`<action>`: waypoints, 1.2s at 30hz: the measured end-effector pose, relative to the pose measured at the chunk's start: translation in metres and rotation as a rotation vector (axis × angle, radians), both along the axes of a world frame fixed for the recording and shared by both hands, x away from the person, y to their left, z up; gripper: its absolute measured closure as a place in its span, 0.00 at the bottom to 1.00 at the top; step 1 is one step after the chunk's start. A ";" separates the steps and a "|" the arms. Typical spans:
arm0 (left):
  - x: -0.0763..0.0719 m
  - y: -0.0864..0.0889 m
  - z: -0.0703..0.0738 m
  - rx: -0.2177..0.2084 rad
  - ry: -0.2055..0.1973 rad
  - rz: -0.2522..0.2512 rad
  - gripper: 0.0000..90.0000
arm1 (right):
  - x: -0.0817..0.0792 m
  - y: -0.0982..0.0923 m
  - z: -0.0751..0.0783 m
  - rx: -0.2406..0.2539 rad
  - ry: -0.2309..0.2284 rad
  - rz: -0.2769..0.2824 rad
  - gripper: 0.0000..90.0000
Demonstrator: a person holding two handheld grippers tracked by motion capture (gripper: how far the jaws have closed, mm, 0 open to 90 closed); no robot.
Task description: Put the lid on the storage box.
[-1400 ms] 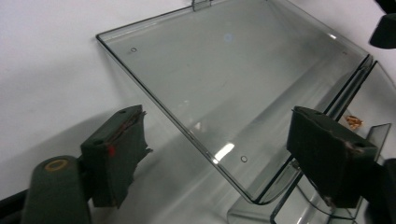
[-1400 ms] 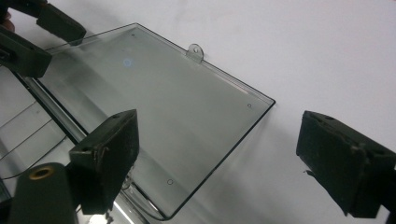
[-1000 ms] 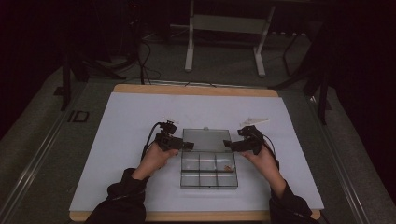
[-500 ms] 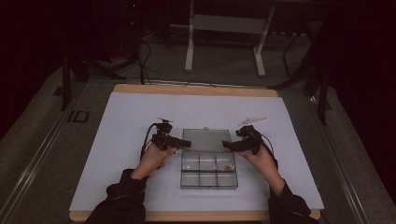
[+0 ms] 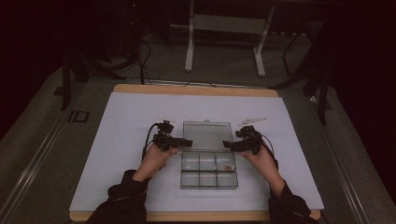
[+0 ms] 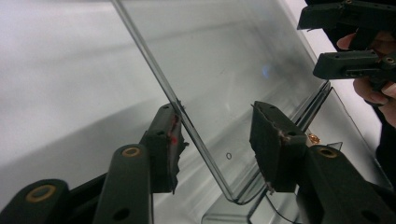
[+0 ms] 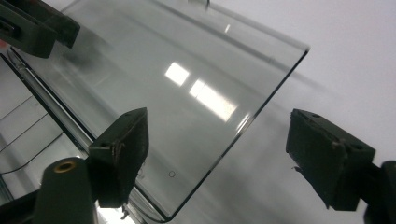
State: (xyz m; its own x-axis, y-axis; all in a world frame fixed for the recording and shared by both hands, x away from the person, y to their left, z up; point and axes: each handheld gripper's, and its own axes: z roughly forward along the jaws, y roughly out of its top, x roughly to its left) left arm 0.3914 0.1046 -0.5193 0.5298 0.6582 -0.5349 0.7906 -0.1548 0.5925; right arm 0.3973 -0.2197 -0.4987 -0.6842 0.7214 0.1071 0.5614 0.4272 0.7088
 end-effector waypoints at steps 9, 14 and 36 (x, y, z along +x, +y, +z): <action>-0.008 -0.001 0.006 0.027 -0.086 -0.007 0.66 | -0.002 -0.002 0.003 0.024 -0.007 0.006 0.39; -0.010 0.000 0.008 0.035 -0.114 -0.011 0.70 | -0.005 -0.002 0.007 0.043 -0.005 0.029 0.54; -0.014 -0.001 0.022 0.044 -0.205 -0.015 0.63 | -0.012 -0.006 0.017 0.040 -0.029 0.040 0.64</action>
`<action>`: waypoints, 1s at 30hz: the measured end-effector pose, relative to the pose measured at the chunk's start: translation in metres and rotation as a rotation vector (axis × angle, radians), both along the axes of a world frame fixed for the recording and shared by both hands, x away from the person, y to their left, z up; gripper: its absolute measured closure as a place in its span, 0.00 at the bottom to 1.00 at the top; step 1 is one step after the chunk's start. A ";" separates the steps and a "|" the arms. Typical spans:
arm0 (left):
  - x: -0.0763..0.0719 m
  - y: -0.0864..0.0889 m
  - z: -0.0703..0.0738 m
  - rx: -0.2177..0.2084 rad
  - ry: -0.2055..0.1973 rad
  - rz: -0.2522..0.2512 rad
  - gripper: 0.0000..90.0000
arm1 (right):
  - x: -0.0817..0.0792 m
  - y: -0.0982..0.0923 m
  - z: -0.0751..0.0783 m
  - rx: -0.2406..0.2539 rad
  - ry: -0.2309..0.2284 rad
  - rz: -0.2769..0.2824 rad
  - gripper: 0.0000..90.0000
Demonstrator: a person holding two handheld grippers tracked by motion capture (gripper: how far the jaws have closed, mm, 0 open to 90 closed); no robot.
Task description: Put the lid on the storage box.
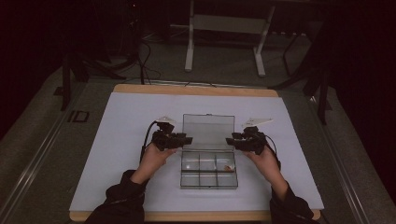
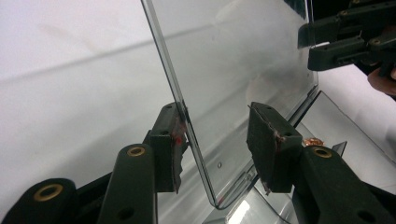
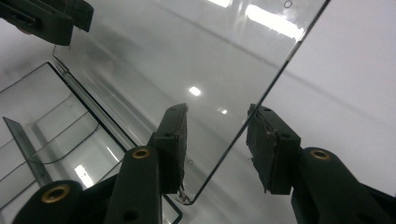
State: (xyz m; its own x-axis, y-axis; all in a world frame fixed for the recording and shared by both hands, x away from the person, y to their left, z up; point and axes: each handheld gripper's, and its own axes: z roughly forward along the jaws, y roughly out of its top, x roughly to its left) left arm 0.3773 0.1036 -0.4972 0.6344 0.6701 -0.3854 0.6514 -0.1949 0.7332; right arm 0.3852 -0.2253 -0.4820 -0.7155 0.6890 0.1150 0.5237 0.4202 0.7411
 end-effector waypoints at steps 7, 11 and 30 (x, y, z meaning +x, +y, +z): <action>-0.003 -0.001 0.009 0.008 -0.023 -0.002 0.63 | -0.003 -0.002 0.004 0.015 -0.004 0.012 0.65; -0.004 0.000 0.011 0.005 -0.038 -0.005 0.63 | -0.006 -0.003 0.007 0.015 -0.011 0.018 0.65; -0.014 0.000 0.019 0.005 -0.092 -0.019 0.63 | -0.019 -0.009 0.014 0.049 -0.024 0.034 0.64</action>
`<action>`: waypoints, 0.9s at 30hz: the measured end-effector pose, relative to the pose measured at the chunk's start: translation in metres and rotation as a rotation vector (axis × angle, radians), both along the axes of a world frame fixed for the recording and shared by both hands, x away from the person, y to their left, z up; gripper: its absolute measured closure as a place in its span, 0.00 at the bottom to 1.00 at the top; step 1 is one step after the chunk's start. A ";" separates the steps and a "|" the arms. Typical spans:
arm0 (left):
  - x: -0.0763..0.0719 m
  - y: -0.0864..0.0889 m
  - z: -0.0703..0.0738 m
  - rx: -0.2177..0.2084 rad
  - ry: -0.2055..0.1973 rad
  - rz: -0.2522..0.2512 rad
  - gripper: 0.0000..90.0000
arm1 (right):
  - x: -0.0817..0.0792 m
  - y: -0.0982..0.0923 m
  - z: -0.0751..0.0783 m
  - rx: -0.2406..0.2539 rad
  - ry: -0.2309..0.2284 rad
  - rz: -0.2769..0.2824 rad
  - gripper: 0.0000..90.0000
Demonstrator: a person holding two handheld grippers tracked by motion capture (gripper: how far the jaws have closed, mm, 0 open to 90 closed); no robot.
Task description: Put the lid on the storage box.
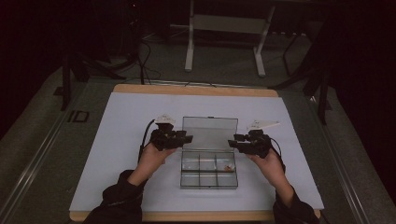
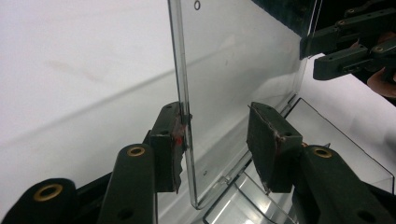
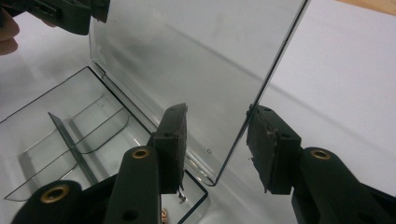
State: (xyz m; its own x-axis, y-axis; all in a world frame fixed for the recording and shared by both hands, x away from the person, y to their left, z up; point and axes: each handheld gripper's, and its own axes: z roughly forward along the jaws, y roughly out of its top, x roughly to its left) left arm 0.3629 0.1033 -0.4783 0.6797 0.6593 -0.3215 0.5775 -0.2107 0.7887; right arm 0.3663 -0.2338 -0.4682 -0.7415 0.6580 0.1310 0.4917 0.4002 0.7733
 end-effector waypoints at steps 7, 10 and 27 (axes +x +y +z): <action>-0.008 -0.001 0.003 0.015 -0.031 -0.010 0.63 | -0.007 -0.004 0.001 0.022 -0.008 0.023 0.63; -0.012 -0.001 0.004 0.018 -0.039 -0.016 0.63 | -0.011 -0.004 0.003 0.022 -0.013 0.028 0.64; -0.039 0.001 0.005 0.066 -0.087 -0.066 0.66 | -0.022 -0.013 -0.003 0.043 0.022 0.071 0.73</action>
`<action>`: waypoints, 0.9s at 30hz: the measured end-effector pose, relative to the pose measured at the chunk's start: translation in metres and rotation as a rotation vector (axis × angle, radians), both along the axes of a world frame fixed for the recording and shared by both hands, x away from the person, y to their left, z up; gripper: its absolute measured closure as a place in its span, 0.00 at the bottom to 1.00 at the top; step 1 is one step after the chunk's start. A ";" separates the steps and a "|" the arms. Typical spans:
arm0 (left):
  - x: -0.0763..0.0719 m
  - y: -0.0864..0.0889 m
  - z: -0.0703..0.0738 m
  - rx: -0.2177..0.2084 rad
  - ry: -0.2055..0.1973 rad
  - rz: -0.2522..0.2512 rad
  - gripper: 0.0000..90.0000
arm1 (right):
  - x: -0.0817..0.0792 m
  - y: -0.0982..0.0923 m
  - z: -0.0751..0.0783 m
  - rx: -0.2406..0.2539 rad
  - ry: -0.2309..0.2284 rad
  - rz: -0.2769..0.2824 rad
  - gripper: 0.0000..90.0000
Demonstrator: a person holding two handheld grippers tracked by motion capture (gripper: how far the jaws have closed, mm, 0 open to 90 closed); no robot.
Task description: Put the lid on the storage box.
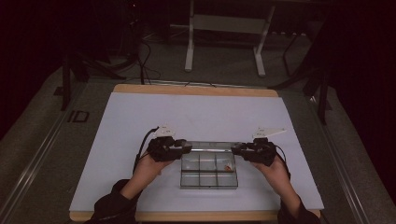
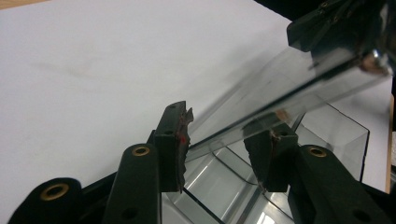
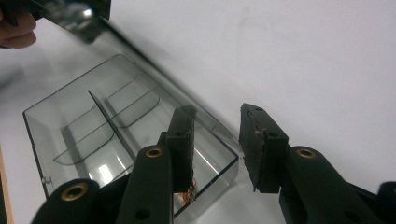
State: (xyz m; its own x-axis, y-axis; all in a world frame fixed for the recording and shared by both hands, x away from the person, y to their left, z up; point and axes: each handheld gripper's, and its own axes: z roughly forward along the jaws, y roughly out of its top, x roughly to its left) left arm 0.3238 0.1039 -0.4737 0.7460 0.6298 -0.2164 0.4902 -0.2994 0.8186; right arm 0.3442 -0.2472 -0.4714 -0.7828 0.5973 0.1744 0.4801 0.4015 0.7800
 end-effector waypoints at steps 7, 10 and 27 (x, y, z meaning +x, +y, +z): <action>-0.006 0.002 -0.001 0.006 -0.005 0.000 0.65 | -0.004 -0.006 -0.005 0.004 0.018 -0.001 0.73; -0.008 0.004 -0.003 0.004 0.000 -0.001 0.64 | -0.005 -0.008 -0.008 0.001 0.027 -0.005 0.72; -0.024 0.014 -0.011 0.034 0.030 0.013 0.44 | -0.015 -0.020 -0.016 0.034 0.069 -0.023 0.55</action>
State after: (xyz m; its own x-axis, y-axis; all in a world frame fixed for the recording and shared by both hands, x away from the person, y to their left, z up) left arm 0.3000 0.1181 -0.4848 0.7315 0.6466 -0.2165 0.5180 -0.3205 0.7930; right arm 0.3289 -0.2669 -0.4879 -0.7540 0.6082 0.2481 0.5424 0.3635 0.7574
